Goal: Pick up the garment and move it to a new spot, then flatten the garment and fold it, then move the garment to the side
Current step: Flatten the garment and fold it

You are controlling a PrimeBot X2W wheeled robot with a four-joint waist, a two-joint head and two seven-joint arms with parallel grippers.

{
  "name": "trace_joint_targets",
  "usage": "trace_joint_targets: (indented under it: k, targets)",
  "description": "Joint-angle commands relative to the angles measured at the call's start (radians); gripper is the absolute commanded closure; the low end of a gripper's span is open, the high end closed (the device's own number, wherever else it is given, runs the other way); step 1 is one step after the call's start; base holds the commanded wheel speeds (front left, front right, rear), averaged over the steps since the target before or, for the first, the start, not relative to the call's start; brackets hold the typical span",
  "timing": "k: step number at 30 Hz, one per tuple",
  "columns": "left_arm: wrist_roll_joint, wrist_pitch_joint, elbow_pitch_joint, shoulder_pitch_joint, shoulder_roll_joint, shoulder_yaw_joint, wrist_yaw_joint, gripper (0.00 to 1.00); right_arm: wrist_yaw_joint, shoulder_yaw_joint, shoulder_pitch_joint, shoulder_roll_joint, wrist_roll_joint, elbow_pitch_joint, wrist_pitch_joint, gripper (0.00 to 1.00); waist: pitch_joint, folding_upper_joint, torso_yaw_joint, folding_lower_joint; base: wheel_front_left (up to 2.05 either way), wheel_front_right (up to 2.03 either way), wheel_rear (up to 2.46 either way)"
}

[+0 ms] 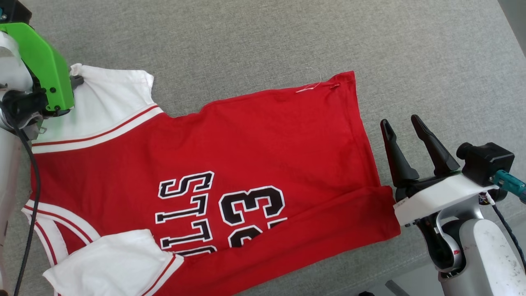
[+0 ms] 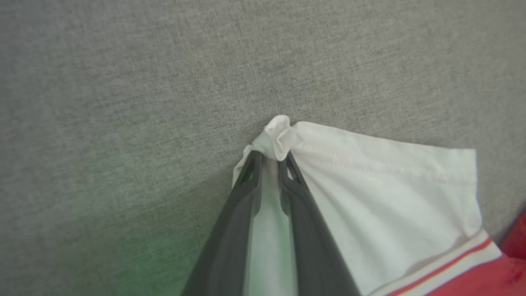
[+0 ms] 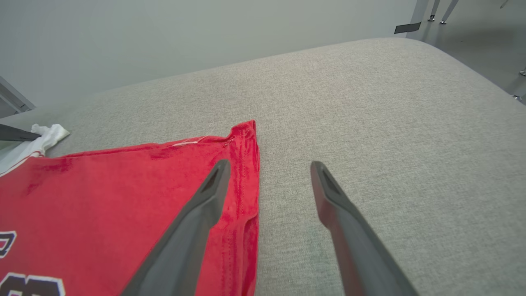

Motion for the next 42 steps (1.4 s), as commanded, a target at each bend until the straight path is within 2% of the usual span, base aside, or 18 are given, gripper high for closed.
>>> trace_joint_targets:
  k: [1, 8, 11, 15, 21, 26, 27, 32, 33, 34, 35, 38, 42]
  targets:
    - [-0.003, 0.013, 0.058, 0.112, -0.049, -0.044, 0.004, 1.0, -0.001, 0.003, -0.022, -0.008, 0.012, 0.001, 0.004, 0.0, -0.004, -0.0001, 0.009, 0.0, 0.0, 0.0, 0.0]
    - [0.013, -0.139, 0.02, 0.106, -0.058, -0.025, 0.003, 1.0, -0.001, -0.012, -0.084, -0.061, 0.07, 0.044, 0.054, 0.0, -0.048, -0.0001, 0.05, 0.0, 0.0, 0.0, 0.0]
    - [0.018, -0.224, -0.007, 0.102, -0.067, -0.01, 0.003, 1.0, -0.001, -0.007, -0.138, -0.103, 0.113, 0.108, 0.111, 0.0, -0.074, -0.0001, 0.08, 0.0, 0.0, 0.0, 0.0]
    - [0.026, -0.294, -0.043, 0.101, -0.088, -0.008, 0.006, 1.0, -0.001, 0.034, -0.21, -0.164, 0.182, 0.226, 0.245, 0.0, -0.102, -0.0001, 0.128, 0.0, 0.0, 0.0, 0.0]
    - [0.031, -0.339, -0.118, 0.118, -0.114, -0.017, 0.012, 1.0, -0.001, 0.113, -0.327, -0.236, 0.266, 0.338, 0.437, 0.0, -0.115, -0.0001, 0.196, 0.0, 0.0, 0.0, 0.0]
    - [0.034, -0.353, -0.195, 0.139, -0.116, -0.022, 0.021, 1.0, -0.001, 0.19, -0.43, -0.277, 0.286, 0.403, 0.507, 0.0, -0.099, -0.0001, 0.235, 0.0, 0.0, 0.0, 0.0]
    - [0.032, -0.353, -0.233, 0.154, -0.119, -0.025, 0.028, 1.0, -0.001, 0.253, -0.479, -0.292, 0.304, 0.469, 0.566, 0.0, -0.089, -0.0001, 0.252, 0.0, 0.0, 0.0, 0.0]
    - [0.025, -0.345, -0.271, 0.179, -0.122, -0.034, 0.032, 1.0, -0.001, 0.346, -0.509, -0.291, 0.353, 0.592, 0.699, 0.0, -0.082, -0.0001, 0.269, 0.0, 0.0, 0.0, 0.0]
    - [0.024, -0.344, -0.276, 0.183, -0.122, -0.035, 0.032, 1.0, -0.001, 0.359, -0.508, -0.289, 0.365, 0.609, 0.726, 0.13, -0.083, -0.0001, 0.271, 0.0, 0.0, 0.0, 0.0]
    - [0.022, -0.343, -0.28, 0.187, -0.122, -0.036, 0.033, 1.0, -0.001, 0.371, -0.506, -0.287, 0.378, 0.623, 0.751, 0.67, -0.085, -0.0001, 0.273, 0.0, 0.0, 0.0, 0.0]
    - [0.021, -0.342, -0.285, 0.191, -0.122, -0.037, 0.033, 1.0, -0.001, 0.381, -0.505, -0.286, 0.392, 0.637, 0.776, 1.0, -0.086, -0.0001, 0.275, 0.0, 0.0, 0.0, 0.0]
    - [0.014, -0.341, -0.296, 0.203, -0.118, -0.037, 0.032, 1.0, -0.001, 0.393, -0.516, -0.292, 0.418, 0.637, 0.777, 1.0, -0.094, -0.0001, 0.275, 0.0, 0.0, 0.0, 0.0]
    - [0.005, -0.359, -0.308, 0.225, -0.109, -0.029, 0.029, 1.0, -0.001, 0.38, -0.543, -0.316, 0.438, 0.614, 0.717, 1.0, -0.12, -0.0001, 0.276, 0.0, 0.0, 0.0, 0.0]
